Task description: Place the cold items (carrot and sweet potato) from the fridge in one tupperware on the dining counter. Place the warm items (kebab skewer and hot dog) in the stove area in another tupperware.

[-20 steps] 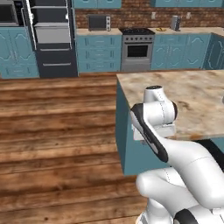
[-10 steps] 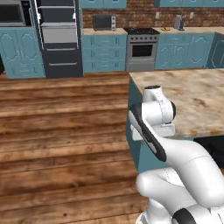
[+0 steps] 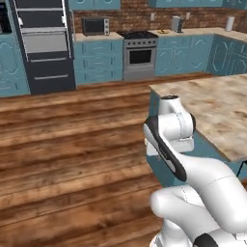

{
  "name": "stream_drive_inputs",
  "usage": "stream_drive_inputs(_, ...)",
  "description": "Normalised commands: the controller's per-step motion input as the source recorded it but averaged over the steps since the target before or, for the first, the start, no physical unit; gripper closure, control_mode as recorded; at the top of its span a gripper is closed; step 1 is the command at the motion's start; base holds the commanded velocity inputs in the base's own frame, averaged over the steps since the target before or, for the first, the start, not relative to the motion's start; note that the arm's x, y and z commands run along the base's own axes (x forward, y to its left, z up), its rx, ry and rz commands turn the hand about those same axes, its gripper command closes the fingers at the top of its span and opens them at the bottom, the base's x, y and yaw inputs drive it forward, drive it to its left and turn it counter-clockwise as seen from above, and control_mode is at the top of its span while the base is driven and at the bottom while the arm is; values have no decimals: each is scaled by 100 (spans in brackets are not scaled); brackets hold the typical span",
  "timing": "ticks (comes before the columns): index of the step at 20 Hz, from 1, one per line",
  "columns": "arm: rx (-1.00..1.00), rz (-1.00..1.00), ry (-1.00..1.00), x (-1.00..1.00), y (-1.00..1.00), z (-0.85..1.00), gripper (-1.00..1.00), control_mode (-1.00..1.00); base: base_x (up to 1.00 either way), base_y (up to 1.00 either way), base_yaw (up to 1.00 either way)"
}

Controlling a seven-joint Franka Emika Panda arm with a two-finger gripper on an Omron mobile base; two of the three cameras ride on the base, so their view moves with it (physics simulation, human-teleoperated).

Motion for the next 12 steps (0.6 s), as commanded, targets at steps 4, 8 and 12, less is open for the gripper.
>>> stream_drive_inputs(4, 0, 0, 0, 0, 0, 0, -100, 100, 100, 100, -26)
stream_drive_inputs(8, 0, 0, 0, 0, 0, 0, -100, 100, 100, 100, -36)
stream_drive_inputs(12, 0, 0, 0, 0, 0, 0, -100, 100, 100, 96, -26)
